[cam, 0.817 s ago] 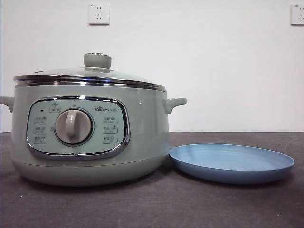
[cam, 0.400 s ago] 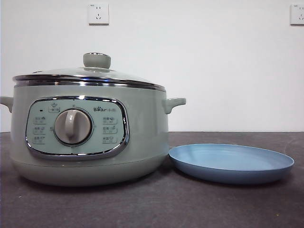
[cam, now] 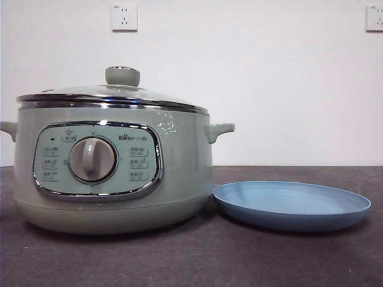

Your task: Take the pumpkin out from the steamer,put the pumpkin in the blue plate,close the lid

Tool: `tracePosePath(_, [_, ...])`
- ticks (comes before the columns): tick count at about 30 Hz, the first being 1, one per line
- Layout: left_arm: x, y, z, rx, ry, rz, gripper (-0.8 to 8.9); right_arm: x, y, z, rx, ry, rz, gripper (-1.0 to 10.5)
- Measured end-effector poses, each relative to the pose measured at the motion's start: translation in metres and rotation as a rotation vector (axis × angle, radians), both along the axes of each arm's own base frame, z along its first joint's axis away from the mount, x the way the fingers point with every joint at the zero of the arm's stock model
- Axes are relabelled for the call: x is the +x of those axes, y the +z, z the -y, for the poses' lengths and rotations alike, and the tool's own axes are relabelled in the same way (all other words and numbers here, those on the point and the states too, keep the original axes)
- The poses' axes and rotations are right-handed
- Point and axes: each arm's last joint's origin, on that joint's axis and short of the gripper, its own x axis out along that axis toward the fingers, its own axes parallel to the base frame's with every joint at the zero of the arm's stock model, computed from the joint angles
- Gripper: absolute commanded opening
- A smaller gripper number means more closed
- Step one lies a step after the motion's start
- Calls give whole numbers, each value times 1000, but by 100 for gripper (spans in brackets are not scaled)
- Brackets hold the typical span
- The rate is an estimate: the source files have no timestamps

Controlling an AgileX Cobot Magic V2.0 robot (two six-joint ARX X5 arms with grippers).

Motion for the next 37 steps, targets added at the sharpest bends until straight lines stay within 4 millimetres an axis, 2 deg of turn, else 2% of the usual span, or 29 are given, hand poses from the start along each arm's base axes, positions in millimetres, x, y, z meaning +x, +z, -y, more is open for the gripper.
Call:
tracePosePath(6, [16, 32, 1, 74, -104, -26, -8, 9, 35, -3, -22, 92, -1, -17])
tracePosePath(12, [34, 60, 4, 133, -246, -73, -8, 17, 71, -5, -115, 228, -48, -16])
tracePosePath(17, [45, 80, 9, 170, -347, -47, -3, 23, 102, -7, -199, 332, -73, 14])
tracePosePath(19, [47, 86, 12, 171, -384, -33, 12, 25, 113, -9, -226, 367, -70, 117])
tracePosePath(20, [48, 88, 13, 171, -393, -31, 51, 26, 117, -9, -236, 376, -67, 182])
tracePosePath(22, [50, 91, 15, 173, -409, -28, 226, 28, 125, -9, -252, 384, -50, 321])
tracePosePath(24, [52, 92, 17, 171, -424, -33, 335, 30, 129, -9, -260, 386, -39, 397])
tracePosePath(25, [53, 91, 19, 166, -431, -39, 346, 31, 130, -9, -262, 387, -38, 410])
tracePosePath(33, [62, 91, 29, 179, -405, -98, 366, 34, 127, -11, -259, 405, -69, 409])
tracePosePath(37, [73, 102, 40, 212, -395, -126, 387, 36, 125, -15, -258, 426, -79, 409])
